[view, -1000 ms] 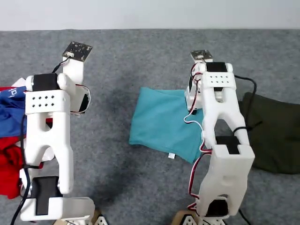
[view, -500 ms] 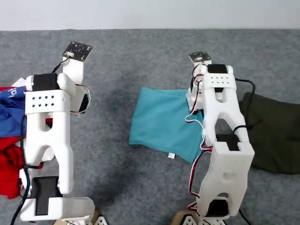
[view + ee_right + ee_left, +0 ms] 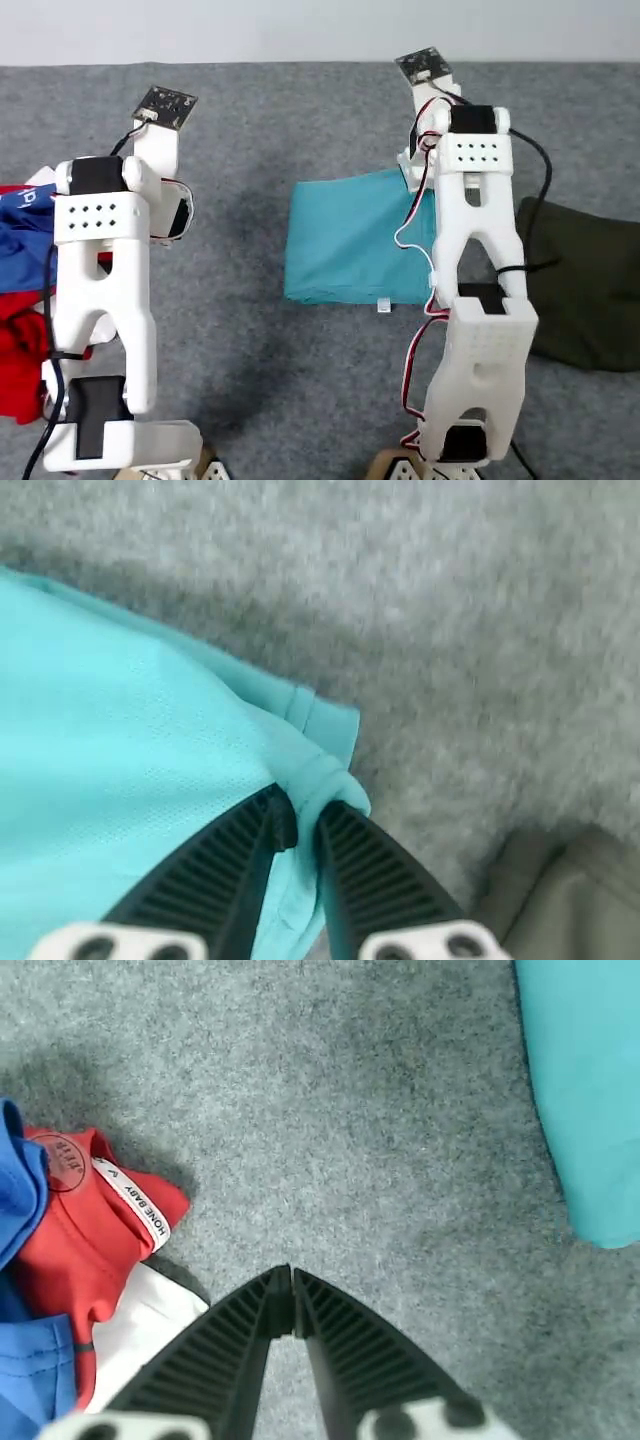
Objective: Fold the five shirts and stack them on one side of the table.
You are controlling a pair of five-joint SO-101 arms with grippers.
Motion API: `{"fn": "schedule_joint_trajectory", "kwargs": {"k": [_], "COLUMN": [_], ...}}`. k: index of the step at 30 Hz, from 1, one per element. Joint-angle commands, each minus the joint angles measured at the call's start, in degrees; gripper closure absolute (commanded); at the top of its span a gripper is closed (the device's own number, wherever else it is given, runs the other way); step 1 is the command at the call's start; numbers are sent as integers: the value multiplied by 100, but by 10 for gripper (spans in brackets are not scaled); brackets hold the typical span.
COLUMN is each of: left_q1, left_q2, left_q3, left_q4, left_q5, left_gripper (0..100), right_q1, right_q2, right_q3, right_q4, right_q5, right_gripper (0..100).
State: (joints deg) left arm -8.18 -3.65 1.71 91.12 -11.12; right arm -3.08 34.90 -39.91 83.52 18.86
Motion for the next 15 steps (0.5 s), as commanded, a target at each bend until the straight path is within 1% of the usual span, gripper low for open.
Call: {"fn": "schedule_joint_trajectory", "kwargs": {"k": [1,5,8,10,12,13,15], "left_q1": [18,18,18,18,18,18,18], "left_q2": [-202,-202,-202,-202,-220,-246,-255], "left_q3": [13,13,13,13,13,13,4], "left_q4": [-97,-97,-70,-53,-53,-53,-44], "left_q5": [-70,-70,-70,-70,-70,-62,-44], "left_gripper": [995,995,995,995,995,995,995], "right_q1": [75,75,48,31,-22,-48,-66], "right_q2": [180,453,365,180,-4,-84,-171], "right_q3": [-378,-387,-501,-730,-967,-1090,-1266], "right_q4": [-84,-75,48,286,567,778,1235], "right_q5": [237,246,202,-70,-308,-308,-299], "right_gripper": [988,968,868,790,734,727,748]}}
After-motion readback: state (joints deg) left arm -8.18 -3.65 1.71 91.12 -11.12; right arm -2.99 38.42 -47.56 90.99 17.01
